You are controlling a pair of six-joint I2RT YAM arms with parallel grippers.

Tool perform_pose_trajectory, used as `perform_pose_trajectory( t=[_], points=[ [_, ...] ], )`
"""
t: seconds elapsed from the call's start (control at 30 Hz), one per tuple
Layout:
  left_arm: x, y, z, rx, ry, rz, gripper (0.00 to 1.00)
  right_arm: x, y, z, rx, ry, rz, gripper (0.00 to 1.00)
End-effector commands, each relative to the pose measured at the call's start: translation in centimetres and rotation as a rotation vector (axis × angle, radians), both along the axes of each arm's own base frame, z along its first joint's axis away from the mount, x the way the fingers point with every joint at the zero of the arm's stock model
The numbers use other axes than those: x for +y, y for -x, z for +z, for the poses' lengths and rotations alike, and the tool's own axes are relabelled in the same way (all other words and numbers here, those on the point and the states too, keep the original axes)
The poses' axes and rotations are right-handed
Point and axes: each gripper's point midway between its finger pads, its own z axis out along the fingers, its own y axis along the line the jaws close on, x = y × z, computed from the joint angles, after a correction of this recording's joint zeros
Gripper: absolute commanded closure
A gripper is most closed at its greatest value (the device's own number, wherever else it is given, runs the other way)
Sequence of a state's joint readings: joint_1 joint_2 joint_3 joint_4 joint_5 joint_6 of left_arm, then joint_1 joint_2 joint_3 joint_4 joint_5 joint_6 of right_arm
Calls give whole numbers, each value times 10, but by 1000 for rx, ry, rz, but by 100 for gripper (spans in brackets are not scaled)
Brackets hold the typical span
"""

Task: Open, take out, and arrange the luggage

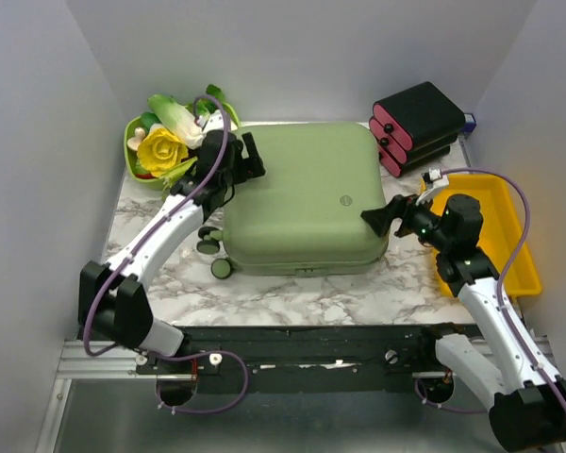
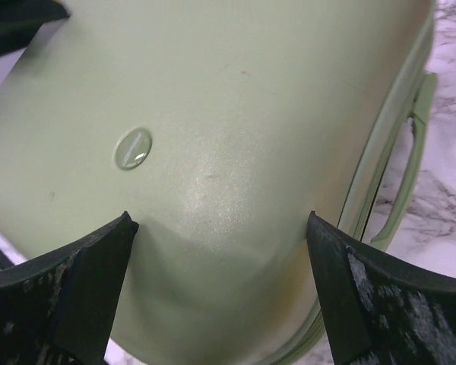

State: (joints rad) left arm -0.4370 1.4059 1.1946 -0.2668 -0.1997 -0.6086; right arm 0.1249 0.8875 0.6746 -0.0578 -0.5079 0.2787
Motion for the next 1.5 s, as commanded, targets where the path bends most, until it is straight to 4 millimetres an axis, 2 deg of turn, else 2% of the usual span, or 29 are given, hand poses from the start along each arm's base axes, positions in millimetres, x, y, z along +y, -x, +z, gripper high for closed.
perform_pose_trajectory(
  t=[0.0,0.03,0.1,0.13,0.23,0.33,0.37,0.4,0.5,0.53,0.6,0.63,0.67,0.7,0.73,0.77,0.8,0.83,0.9,0.93,0.97,1.03,1.07,1.13,1.17,1.37,1.4,1.47],
  points=[
    [-94,12,-21,100,123,-423,1,73,112,-61,386,-96,363,1],
    [-99,6,-33,120,111,-439,1,78,117,-60,396,-112,361,1],
    [-110,2,-30,119,129,-488,1,80,124,-56,372,-114,350,1],
    [-113,-1,-37,136,131,-492,1,84,130,-55,373,-116,365,1],
    [-116,-7,-31,129,135,-488,1,80,131,-46,315,-83,359,2],
    [-112,-11,-13,104,118,-469,1,67,121,-47,270,0,286,1],
    [-112,-14,3,74,109,-465,1,64,117,-42,247,14,265,0],
    [-108,-15,10,66,99,-447,1,60,113,-39,232,28,236,0],
    [-89,-7,41,31,62,-392,1,43,102,-29,190,48,119,0],
    [-80,5,60,5,63,-378,1,37,101,-23,158,43,87,0],
    [-62,17,71,-7,59,-304,1,31,101,-18,131,31,46,0],
    [-49,35,94,-42,83,-273,1,24,97,-16,111,31,3,0],
    [-40,46,88,-21,91,-242,1,19,99,-9,76,14,-18,0],
    [-21,51,91,-32,72,-152,1,14,98,-11,72,12,-50,0],
    [-2,75,102,-34,116,-84,1,7,95,-11,63,6,-99,0],
    [13,87,90,2,114,-21,1,3,95,-10,56,-11,-126,0],
    [35,94,86,1,101,84,1,-2,97,-8,50,-42,-156,0],
    [58,120,83,26,100,152,1,-11,92,-12,57,-60,-230,0],
    [85,141,66,74,139,311,1,-14,94,-12,40,-72,-238,0],
    [109,162,61,77,122,395,1,-15,95,-16,42,-66,-240,0],
    [117,171,51,95,159,454,1,-15,95,-18,45,-64,-239,0],
    [134,191,47,83,189,517,1,-13,96,-23,59,-62,-228,0],
    [137,195,37,92,194,530,1,-12,97,-26,67,-57,-223,0],
    [137,198,36,77,243,539,1,-12,97,-33,90,-47,-223,0],
    [134,198,26,101,243,536,1,-11,98,-35,98,-45,-221,0],
    [117,180,-10,192,286,586,2,-7,101,-39,118,-60,-201,0],
    [116,177,-13,189,292,596,6,-7,101,-39,119,-62,-201,0],
    [115,171,-20,183,345,646,6,-5,103,-39,122,-75,-189,0]
  ],
)
